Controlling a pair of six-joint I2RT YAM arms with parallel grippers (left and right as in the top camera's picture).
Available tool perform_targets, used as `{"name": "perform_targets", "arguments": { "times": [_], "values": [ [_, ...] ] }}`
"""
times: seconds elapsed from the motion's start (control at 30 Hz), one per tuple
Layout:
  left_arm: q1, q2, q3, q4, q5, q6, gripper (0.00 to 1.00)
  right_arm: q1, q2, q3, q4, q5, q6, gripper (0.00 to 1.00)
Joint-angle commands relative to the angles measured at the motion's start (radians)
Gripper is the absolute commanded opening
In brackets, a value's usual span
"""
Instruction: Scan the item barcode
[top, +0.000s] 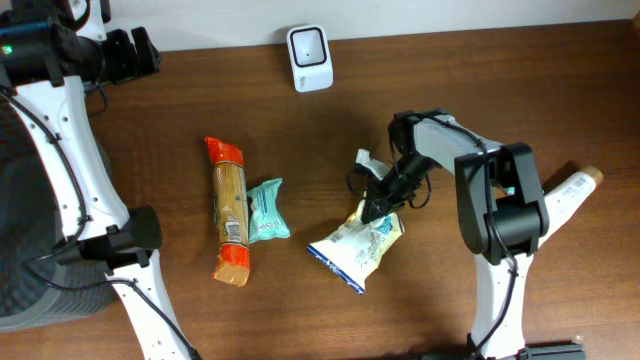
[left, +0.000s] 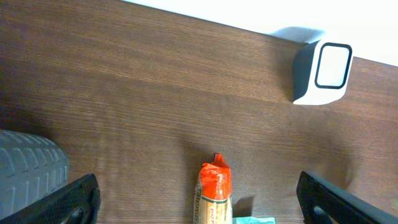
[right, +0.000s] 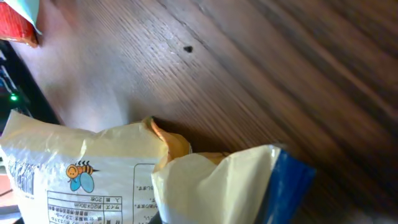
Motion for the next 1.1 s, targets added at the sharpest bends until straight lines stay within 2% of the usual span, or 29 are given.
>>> {"name": "perform_targets", "arguments": {
  "times": [0.0,0.07,0.3,0.4,0.53,0.6,0.67,0.77,0.9,0.97,1.03,1.07],
  "values": [
    [0.004,-0.008,0.002,0.0,0.0,0.016,0.99,-0.031,0.046,0.059,-0.06,-0.068,-0.005,0.04],
    [0.004,-0.008,0.002,0.0,0.0,0.016,0.99,-0.048,0.033,0.212,-0.157,-0.197,-0.001,0.04],
    [0.004,-0.008,0.002,0.0,0.0,0.016,0.99,-0.103,-0.099,0.679,-0.151,-0.34,0.442,0.04],
    [0.004,-0.008,0.002,0.0,0.0,0.016,0.99,-0.131,-0.106,0.774,-0.126,-0.395,0.592,0.04],
    [0.004,-0.008,0.002,0.0,0.0,0.016,0.99,-0.147,-0.107,0.797,-0.019,-0.403,0.718,0.04],
    [0.004,-0.008,0.002,0.0,0.0,0.016,0.99,-0.145,-0.108,0.805,0.036,-0.306,0.767,0.04],
    [0.004,-0.008,0.002,0.0,0.0,0.016,0.99,-0.122,-0.108,0.844,0.125,0.008,0.778,0.04],
    [0.004,-0.008,0.002,0.0,0.0,0.016,0.99,-0.011,-0.099,0.842,0.31,0.478,0.61,0.04],
    [0.004,-0.008,0.002,0.0,0.0,0.016,0.99,0.195,-0.04,0.84,0.6,0.943,0.143,0.04],
    [0.004,-0.008,0.002,0.0,0.0,0.016,0.99,0.255,0.008,0.84,0.738,1.055,-0.07,0.04],
    [0.004,-0.008,0.002,0.0,0.0,0.016,0.99,0.279,0.066,0.84,0.857,1.129,-0.2,0.04],
    [0.004,-0.008,0.002,0.0,0.0,0.016,0.99,0.283,0.081,0.84,0.887,1.152,-0.221,0.04]
  ]
}}
